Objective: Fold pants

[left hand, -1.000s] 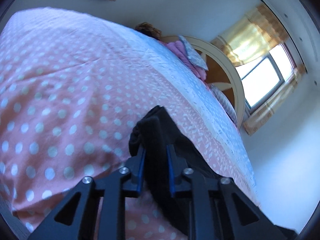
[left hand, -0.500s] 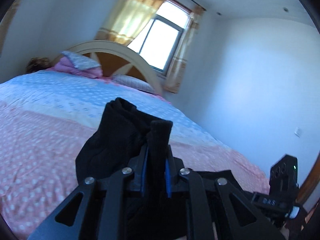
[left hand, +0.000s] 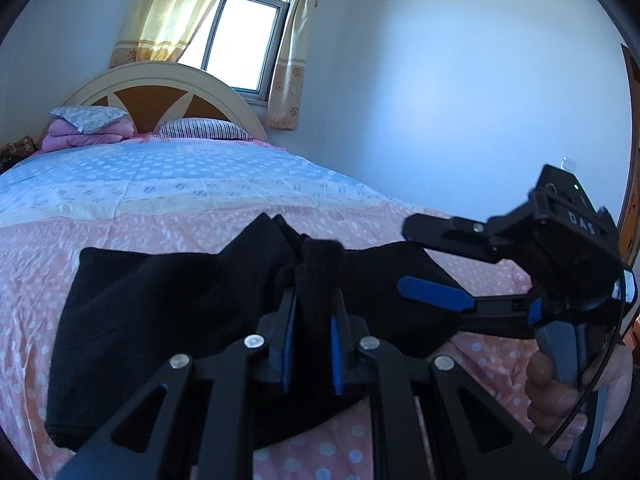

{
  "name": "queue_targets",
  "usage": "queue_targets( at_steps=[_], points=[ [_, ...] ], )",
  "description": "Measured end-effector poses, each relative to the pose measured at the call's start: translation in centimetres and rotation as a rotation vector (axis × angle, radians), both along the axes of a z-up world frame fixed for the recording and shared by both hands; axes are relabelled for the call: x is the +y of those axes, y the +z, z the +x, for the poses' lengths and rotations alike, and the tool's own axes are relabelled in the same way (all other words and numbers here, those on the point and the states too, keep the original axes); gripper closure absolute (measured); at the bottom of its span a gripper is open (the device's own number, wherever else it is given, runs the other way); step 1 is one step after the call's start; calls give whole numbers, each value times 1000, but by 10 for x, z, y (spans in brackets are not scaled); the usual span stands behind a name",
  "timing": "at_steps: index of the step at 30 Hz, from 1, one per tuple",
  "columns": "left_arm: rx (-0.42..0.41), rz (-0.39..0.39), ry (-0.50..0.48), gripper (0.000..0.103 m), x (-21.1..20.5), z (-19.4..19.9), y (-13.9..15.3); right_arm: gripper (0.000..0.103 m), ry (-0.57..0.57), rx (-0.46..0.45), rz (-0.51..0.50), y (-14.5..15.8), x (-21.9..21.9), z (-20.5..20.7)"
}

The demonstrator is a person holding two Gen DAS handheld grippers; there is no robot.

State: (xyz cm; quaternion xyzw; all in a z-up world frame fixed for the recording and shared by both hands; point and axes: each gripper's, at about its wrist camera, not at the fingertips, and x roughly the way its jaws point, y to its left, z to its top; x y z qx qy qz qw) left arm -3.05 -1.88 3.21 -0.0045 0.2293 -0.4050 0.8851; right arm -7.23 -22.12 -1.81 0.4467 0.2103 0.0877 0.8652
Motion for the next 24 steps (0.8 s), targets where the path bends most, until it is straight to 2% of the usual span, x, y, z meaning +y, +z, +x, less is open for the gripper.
queue_targets(
  at_steps=[2, 5, 8, 12, 13, 14, 16, 21, 23, 24],
  points=[
    [-22, 13, 2, 88, -2, -4, -1, 38, 67, 1, 12, 3, 3, 20],
    [-49, 40, -2, 88, -3, -7, -6, 38, 149, 50, 0, 5, 14, 54],
    [-90, 74, -4, 88, -4, -13, -9, 38, 203, 141, -81, 7, 29, 79],
    [-98, 115, -22, 87, -6, -15, -16, 38, 241, 201, -180, 7, 48, 95],
    [-102, 132, -27, 87, -7, -17, -18, 41, 244, 217, -203, 5, 52, 98],
    [-101, 150, -34, 87, -8, -18, -21, 61, 249, 224, -224, 4, 55, 100],
    [-92, 168, -44, 86, -7, -20, -23, 83, 246, 258, -315, 3, 61, 101],
    [-72, 117, -77, 82, 14, -21, -9, 87, 253, 207, -495, 22, 78, 91],
    [-73, 65, -88, 81, 26, -23, 6, 88, 280, 130, -508, 39, 76, 87],
    [-79, 40, -95, 75, 30, -25, 14, 88, 287, 93, -509, 50, 71, 83]
  ],
)
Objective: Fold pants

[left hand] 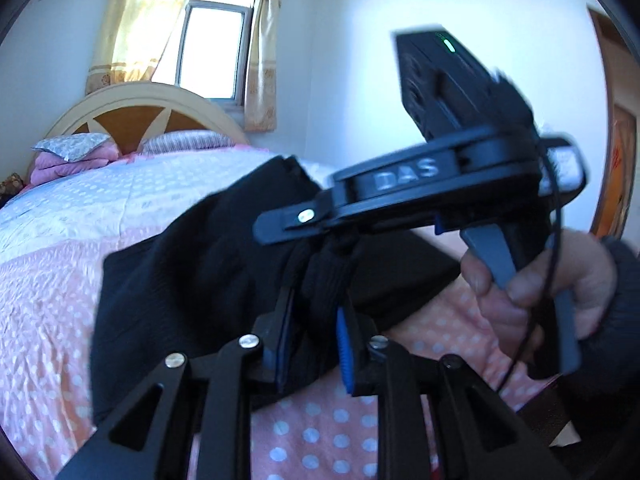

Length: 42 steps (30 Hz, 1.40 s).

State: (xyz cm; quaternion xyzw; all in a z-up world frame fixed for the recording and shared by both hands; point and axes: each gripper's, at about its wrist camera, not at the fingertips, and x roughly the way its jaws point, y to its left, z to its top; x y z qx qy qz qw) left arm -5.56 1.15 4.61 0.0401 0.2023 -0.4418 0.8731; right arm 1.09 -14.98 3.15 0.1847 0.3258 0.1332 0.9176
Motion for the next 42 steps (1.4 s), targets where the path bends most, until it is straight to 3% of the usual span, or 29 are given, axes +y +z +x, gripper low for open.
queue_targets(
  at_steps=[1, 4, 7, 9, 17, 20, 24, 29, 31, 33, 35, 39, 42],
  points=[
    [-9, -15, 4, 60, 3, -2, 6, 88, 12, -24, 1, 8, -4, -3],
    [-45, -89, 22, 46, 15, -7, 28, 87, 10, -75, -3, 32, -30, -20],
    [-26, -147, 29, 45, 23, -3, 39, 87, -62, -77, -54, 41, -69, -34],
    [-16, -142, 63, 45, 23, 6, 39, 88, -101, -48, -64, 36, -98, -43],
    [144, 6, 223, 45, 17, 39, -1, 88, -241, 135, -115, -25, -170, -65],
    [186, 41, 246, 45, 18, 53, -13, 87, -266, 139, -29, -43, -184, -69],
    [189, 87, 275, 45, 16, 53, -19, 87, -280, 147, 0, -52, -190, -66],
    [182, 92, 281, 45, 16, 57, -12, 73, -296, 155, 89, -54, -199, -75],
    [158, 94, 273, 45, 15, 60, -6, 72, -343, 170, 123, -50, -205, -86],
    [123, 84, 256, 45, 11, 61, 4, 72, -430, 155, 86, -39, -207, -101],
    [95, 63, 221, 45, 3, 64, 13, 72, -513, 94, -22, -20, -198, -116],
    [71, 79, 158, 45, -31, 66, 23, 72, -357, 24, -111, 3, -151, -109],
    [120, 150, 183, 45, -55, 74, 6, 72, -279, 114, -246, -9, -117, -92]
  ],
)
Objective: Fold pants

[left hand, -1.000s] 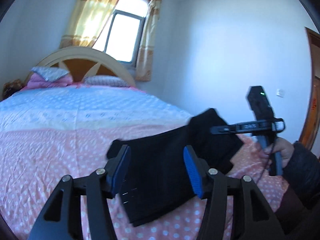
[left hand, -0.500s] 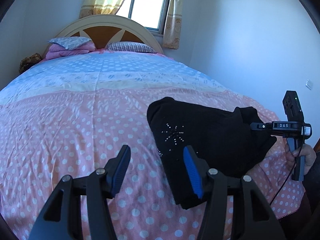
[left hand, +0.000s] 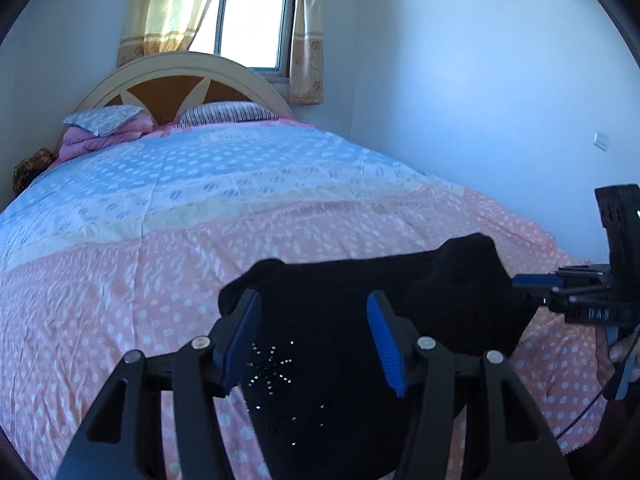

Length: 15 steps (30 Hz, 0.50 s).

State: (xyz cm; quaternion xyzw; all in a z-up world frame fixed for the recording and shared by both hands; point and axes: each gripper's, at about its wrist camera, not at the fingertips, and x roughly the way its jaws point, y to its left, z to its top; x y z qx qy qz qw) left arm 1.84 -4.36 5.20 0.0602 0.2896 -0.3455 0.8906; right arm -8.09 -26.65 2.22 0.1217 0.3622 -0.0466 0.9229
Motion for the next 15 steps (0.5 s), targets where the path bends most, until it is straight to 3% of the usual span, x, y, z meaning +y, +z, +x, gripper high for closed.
queue_targets(
  at_steps=[2, 4, 9, 12, 15],
  points=[
    [59, 42, 16, 45, -3, 4, -18, 72, -4, 166, -69, -30, 9, 6],
    [91, 58, 14, 45, 2, -1, -32, 73, 22, 171, -95, -37, 9, -7],
    [87, 78, 14, 43, 16, -16, -47, 73, 29, 267, -37, -37, 0, -23],
    [94, 74, 32, 35, 26, -17, -42, 73, 12, 277, -51, -31, 3, -25],
    [82, 69, 58, 35, 35, -16, -30, 73, -37, 193, -137, -8, 15, -28]
  ],
)
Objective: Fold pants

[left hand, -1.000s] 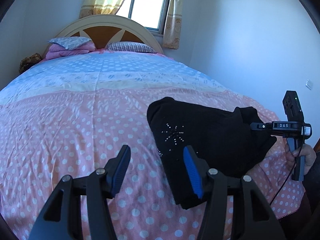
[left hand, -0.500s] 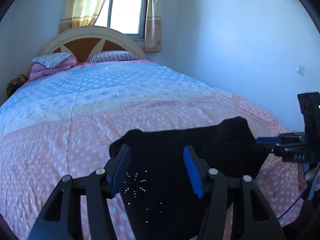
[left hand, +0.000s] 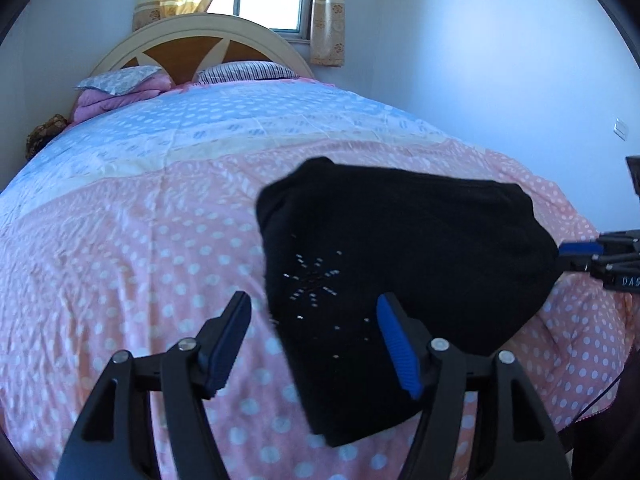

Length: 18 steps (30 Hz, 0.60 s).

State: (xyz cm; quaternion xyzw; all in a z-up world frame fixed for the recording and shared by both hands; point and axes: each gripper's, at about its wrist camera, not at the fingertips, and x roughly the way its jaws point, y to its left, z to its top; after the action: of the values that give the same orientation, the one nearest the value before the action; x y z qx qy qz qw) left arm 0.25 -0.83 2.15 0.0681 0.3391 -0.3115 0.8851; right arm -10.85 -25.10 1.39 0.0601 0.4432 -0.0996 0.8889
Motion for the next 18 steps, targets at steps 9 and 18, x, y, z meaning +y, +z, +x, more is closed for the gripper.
queue_targets(
  at_steps=[9, 18],
  points=[
    [65, -99, 46, 35, 5, 40, 23, 71, 40, -246, 198, 19, 21, 23],
    [317, -269, 9, 36, 15, 71, -7, 70, 204, -222, 182, -41, 72, 33]
  ],
)
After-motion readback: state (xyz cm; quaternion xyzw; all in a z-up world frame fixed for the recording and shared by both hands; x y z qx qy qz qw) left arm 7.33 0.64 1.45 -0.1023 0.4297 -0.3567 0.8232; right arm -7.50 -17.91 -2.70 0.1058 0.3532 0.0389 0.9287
